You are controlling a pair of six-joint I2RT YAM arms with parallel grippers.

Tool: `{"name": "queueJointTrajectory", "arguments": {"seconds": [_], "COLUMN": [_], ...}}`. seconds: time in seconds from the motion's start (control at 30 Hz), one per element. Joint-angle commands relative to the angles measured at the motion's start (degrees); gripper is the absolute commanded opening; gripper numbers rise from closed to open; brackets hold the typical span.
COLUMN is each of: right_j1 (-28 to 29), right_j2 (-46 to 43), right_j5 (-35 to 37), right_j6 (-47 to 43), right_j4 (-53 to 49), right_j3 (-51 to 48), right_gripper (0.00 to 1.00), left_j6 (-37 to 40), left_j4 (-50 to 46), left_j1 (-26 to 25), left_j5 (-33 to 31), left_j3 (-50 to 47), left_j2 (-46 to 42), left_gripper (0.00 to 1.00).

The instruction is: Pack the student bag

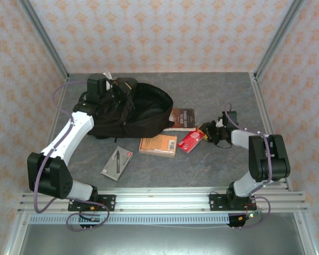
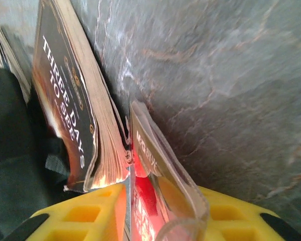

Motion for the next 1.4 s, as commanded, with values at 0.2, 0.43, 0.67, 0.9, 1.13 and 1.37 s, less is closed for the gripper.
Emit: {"name": "queueJointTrajectory", "arguments": {"seconds": [0.2, 0.43, 0.67, 0.9, 1.13, 1.37], "right_j1": [1.75, 1.7, 1.61, 3.1, 10.7, 18.47], "right_j2": [-1.95, -14.38, -26.09, -32.06, -26.37, -11.64], "right_j5": [3.86, 17.45, 25.56, 21.38, 23.38, 26.16], "right_j6": [-0.32, -3.75, -3.66, -1.7, 2.53, 6.33], "right_j4": [-1.43, -16.31, -25.8, -24.99, -19.6, -12.41], "right_j3": [0.05, 2.06, 5.7, 10.54, 22.48, 35.9], "right_gripper": [0.11, 0.05, 0.01, 0.02, 0.0, 0.0], "left_j6": [0.07, -0.5, -0.23, -0.08, 5.08, 10.53], "left_j4": [2.54, 3.0, 2.6, 2.91, -3.0, -8.25], "left_j1": [-0.28, -0.28, -0.28, -0.28, -0.28, -0.37], "left_j5": [1.17, 1.35, 0.99, 2.12, 2.43, 1.27], "left_j3": [1.29, 1.39, 1.81, 2.63, 9.26, 12.67], "left_j2": [-0.57, -0.35, 0.52, 0.47, -0.3, -2.0], "left_gripper": [0.0, 0.0, 0.0, 0.0, 0.0, 0.0]}}
